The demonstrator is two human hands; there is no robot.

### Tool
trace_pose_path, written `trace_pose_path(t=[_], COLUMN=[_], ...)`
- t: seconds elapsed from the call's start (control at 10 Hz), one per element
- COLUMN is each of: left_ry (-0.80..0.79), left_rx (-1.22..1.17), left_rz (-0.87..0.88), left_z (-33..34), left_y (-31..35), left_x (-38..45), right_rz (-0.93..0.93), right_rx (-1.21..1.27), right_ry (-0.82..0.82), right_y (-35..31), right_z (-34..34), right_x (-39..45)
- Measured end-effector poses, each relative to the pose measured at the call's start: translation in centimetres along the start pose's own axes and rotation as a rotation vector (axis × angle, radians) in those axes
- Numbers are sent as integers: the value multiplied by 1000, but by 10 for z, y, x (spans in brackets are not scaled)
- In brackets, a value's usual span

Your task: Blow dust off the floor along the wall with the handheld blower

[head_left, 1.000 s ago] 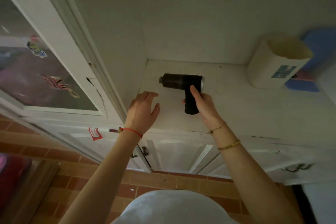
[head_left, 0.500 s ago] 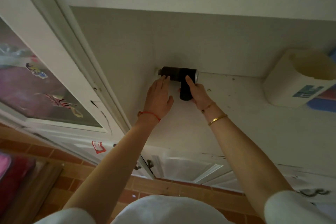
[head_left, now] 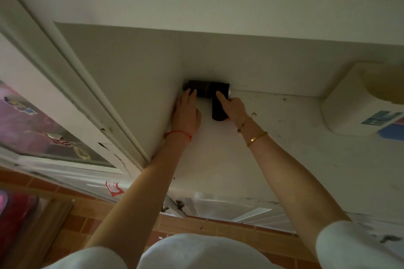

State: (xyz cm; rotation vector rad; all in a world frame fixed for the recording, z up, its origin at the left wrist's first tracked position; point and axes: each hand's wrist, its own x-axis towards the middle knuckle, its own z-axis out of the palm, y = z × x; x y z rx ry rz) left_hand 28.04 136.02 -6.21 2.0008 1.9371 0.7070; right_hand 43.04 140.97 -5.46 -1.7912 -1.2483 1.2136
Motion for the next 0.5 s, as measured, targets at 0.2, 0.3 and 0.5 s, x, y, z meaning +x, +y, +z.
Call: trace_pose_path(t=[0.2, 0.3, 0.5], left_ry=[21, 25, 45], left_rx=[9, 14, -18], left_rz=[51, 59, 79], left_z=[-2, -3, -5], left_y=[4, 2, 2], left_x=[5, 4, -9], right_rz=[-197, -253, -342], right_rx=[-359, -518, -617], right_ry=[168, 217, 299], right_y=[2, 4, 9], right_z=[-3, -2, -7], right_x=[3, 3, -6])
